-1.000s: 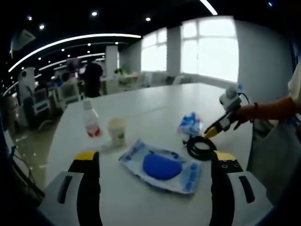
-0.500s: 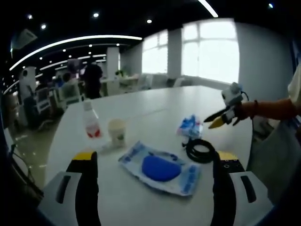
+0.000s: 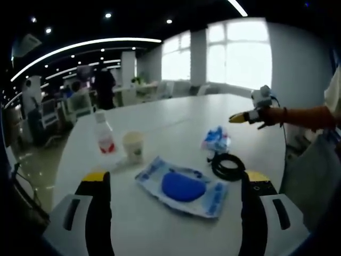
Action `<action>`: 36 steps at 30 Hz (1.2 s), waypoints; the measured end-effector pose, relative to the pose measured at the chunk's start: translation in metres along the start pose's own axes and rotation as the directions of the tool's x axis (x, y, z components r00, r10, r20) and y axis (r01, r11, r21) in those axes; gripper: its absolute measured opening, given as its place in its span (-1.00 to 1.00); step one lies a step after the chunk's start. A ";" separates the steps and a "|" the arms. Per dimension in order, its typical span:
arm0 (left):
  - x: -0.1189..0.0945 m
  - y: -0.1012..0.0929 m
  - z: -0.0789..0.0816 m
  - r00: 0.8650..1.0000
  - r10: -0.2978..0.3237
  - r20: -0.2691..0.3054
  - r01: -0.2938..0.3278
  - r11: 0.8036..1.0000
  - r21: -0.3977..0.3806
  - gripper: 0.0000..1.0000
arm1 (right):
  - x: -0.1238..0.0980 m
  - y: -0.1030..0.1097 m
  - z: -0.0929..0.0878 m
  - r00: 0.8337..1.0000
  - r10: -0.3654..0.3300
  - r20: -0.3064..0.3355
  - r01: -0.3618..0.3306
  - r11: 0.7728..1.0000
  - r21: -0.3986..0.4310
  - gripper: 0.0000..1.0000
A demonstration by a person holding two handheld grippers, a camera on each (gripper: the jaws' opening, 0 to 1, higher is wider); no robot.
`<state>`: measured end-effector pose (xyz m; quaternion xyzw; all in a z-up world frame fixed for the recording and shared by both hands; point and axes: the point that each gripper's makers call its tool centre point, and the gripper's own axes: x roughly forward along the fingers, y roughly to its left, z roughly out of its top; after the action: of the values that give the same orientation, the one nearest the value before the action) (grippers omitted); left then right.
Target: Arrange the tabletop items into an orderly group along one side of the table until the central work area is clear of visible clutter.
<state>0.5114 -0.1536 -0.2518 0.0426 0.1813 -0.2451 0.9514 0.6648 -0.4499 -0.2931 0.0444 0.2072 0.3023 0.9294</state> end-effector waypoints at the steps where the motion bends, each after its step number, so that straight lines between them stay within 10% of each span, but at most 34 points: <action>1: 0.000 0.000 0.000 1.000 0.000 0.001 0.000 1.000 -0.002 0.97 | 0.001 -0.001 0.000 1.000 -0.006 0.003 0.006 1.000 -0.010 0.99; 16: 0.002 0.005 -0.007 1.000 0.018 -0.016 -0.018 0.999 -0.027 0.97 | 0.029 -0.023 -0.005 0.999 -0.038 0.038 0.043 0.992 -0.115 0.80; 36: 0.005 0.016 -0.015 0.998 0.047 -0.042 -0.049 0.998 -0.036 0.96 | 0.050 -0.055 -0.047 0.996 -0.079 -0.038 0.070 0.977 -0.202 -0.19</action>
<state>0.5184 -0.1392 -0.2678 0.0344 0.2043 -0.2178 0.9538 0.7119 -0.4680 -0.3650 -0.0643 0.1983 0.2875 0.9348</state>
